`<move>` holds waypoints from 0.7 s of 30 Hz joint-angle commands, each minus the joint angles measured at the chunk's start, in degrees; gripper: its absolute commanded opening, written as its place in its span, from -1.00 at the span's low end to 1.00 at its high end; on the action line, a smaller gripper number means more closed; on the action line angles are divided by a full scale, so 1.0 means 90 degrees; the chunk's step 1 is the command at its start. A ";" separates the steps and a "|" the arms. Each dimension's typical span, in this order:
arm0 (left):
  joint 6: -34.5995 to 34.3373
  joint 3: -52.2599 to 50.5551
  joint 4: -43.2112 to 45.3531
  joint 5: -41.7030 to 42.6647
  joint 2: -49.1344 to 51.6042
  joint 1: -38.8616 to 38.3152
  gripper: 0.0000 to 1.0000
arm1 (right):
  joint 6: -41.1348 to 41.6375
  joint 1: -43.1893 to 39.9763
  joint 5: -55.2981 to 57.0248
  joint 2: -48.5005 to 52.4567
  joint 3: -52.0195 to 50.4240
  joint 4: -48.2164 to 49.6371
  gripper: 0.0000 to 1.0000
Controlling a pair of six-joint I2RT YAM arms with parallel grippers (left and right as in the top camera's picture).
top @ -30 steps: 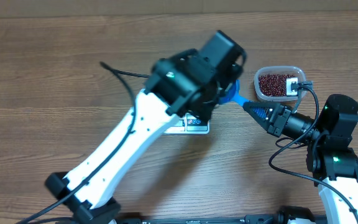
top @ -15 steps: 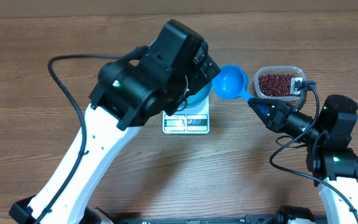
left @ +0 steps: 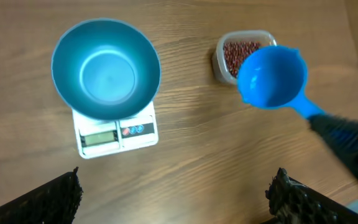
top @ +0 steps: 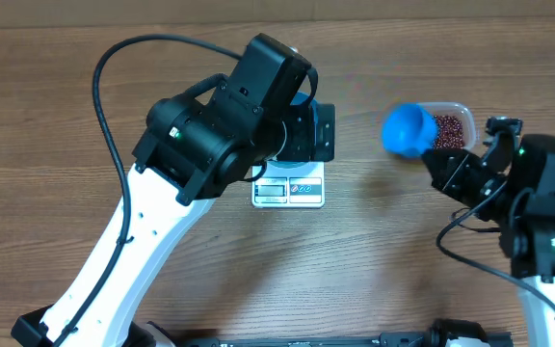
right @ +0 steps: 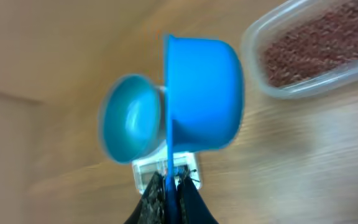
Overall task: Scoop item into bowl and weigh 150g on scale
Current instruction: 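Pull the scoop away with the right gripper toward the bean tub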
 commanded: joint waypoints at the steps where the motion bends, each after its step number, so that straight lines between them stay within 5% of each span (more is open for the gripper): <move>1: 0.0911 0.0097 -0.0015 -0.0112 -0.0085 0.0029 0.99 | -0.0442 -0.0010 0.1265 0.0539 0.0918 -0.0743 -0.93; 9: 0.0911 0.0097 -0.0032 -0.0228 -0.0085 0.0029 0.99 | -0.1265 -0.0010 0.2395 0.2353 0.3281 -0.2837 -0.93; 21: 0.0911 0.0097 -0.0032 -0.0226 -0.0085 0.0029 0.99 | -0.1581 -0.0010 0.3424 0.4022 0.4325 -0.2977 -0.93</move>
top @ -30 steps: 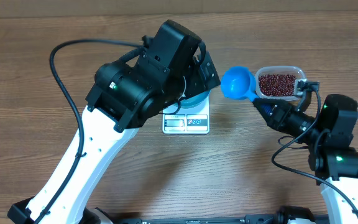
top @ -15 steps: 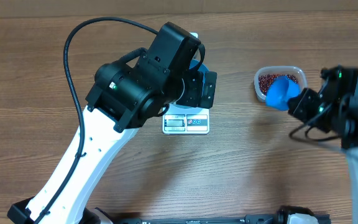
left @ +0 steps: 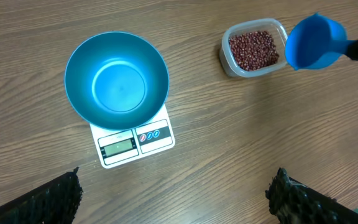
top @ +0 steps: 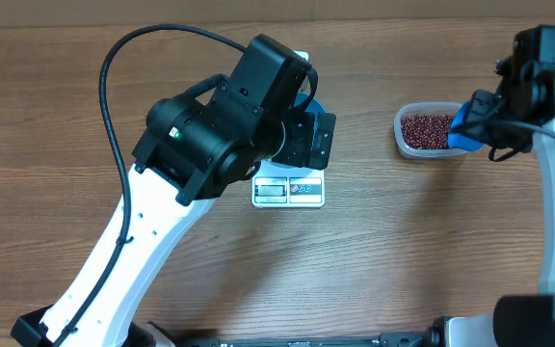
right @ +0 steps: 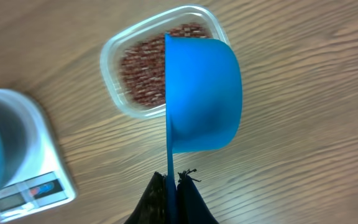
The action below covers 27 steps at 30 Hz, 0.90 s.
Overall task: Scoop item into bowl and weigh 150g on scale
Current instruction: 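Pull the scoop away with the right gripper toward the bean tub, then lower the scoop with the right gripper into the red beans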
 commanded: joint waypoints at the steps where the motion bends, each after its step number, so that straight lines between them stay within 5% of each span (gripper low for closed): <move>1: 0.0141 0.0097 0.0005 -0.0090 -0.0085 0.0029 0.99 | -0.0138 -0.0010 0.0673 0.0223 0.0333 0.0010 -0.93; 27: 0.0141 0.0095 0.0044 -0.0117 0.0134 0.0029 0.99 | -0.0979 0.0338 0.0869 0.1132 0.1076 0.0044 -0.93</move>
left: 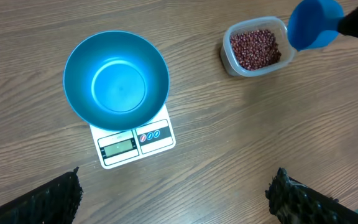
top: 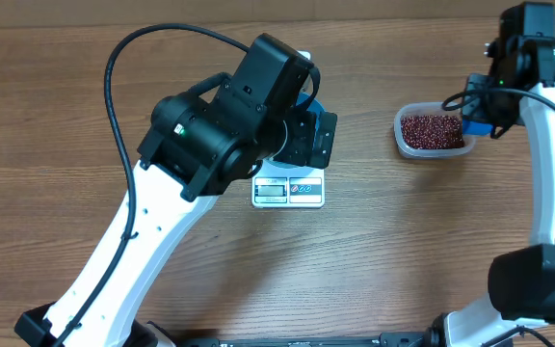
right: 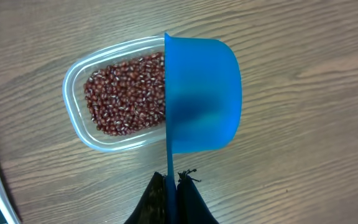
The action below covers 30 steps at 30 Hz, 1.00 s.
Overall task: Scoop item into bowl and weigh 150g on scale
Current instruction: 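Lower the scoop with the right gripper into the red beans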
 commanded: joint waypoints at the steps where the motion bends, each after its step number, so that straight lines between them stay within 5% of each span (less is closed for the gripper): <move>1: 0.0124 0.0095 0.0019 -0.0138 0.0056 0.0029 0.99 | -0.0238 0.0223 0.0146 0.0085 0.0165 0.0044 -0.93; 30: 0.0121 0.0095 0.0007 -0.0209 0.0056 0.0029 0.99 | 0.0318 0.0627 0.0879 0.0750 0.0160 -0.0238 -0.93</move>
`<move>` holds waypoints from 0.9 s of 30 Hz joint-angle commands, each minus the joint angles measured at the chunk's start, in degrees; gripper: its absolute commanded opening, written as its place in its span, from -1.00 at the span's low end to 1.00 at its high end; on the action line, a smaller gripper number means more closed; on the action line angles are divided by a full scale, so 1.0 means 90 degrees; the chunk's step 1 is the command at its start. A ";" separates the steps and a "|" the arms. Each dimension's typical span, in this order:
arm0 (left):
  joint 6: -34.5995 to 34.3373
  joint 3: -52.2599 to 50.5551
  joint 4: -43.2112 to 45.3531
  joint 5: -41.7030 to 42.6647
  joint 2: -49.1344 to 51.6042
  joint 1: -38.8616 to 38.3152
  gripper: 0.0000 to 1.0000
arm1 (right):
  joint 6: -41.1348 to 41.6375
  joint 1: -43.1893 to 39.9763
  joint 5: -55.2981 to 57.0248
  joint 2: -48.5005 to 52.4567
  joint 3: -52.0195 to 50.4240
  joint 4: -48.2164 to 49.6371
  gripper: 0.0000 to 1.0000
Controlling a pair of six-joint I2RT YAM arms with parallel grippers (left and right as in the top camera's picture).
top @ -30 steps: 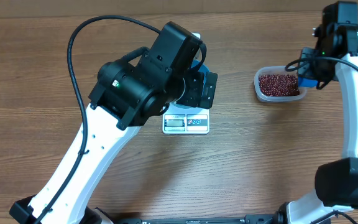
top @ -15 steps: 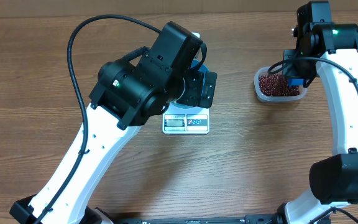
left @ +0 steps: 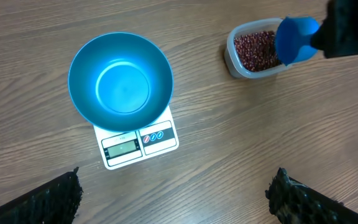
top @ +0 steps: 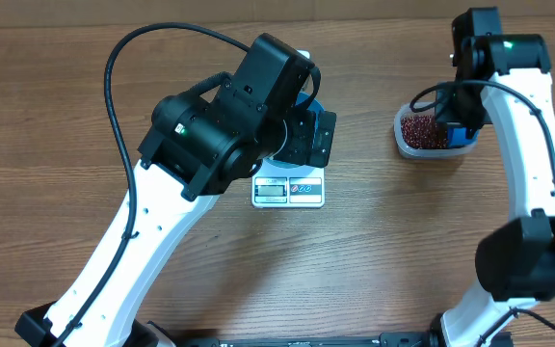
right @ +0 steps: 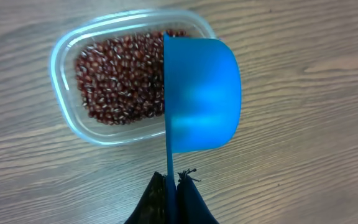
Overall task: Scoop item into bowl and weigh 150g on scale
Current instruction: 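Lower the scoop with the right gripper into the red beans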
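A blue scoop (right: 201, 93) is held by its handle in my right gripper (right: 171, 177), shut on it. It is turned on its side at the right rim of a clear tub of red beans (right: 120, 81), also seen as the tub (top: 422, 130) in the overhead view. An empty blue bowl (left: 120, 81) stands on the white scale (left: 140, 142). High above them, my left gripper (left: 173, 193) is open and holds nothing. The scoop (left: 294, 38) shows over the tub's right end.
The left arm's body (top: 224, 120) covers most of the bowl and scale from overhead. The right arm (top: 523, 125) reaches in from the right edge. Bare wooden table (top: 383, 260) lies around the scale and tub.
The right gripper has moved the scoop lower and closer over the tub's right end, and the right arm has swung further left. The left gripper stays open overhead.
The right gripper first held the scoop between scale and tub. Then the scoop was at the tub's right side, still on its side and empty. It has stayed there and now sits closer to the beans. The bowl is empty throughout.
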 commanded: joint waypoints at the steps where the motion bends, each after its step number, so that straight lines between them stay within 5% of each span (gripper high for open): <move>1: 0.0121 0.0095 0.0010 -0.0107 0.0049 0.0029 0.99 | 0.0180 -0.0002 0.0233 0.0100 0.0158 0.0032 -0.92; 27: 0.0121 0.0095 0.0007 -0.0107 0.0051 0.0029 0.99 | 0.0282 -0.0002 0.0855 0.0471 0.0158 0.0119 -0.93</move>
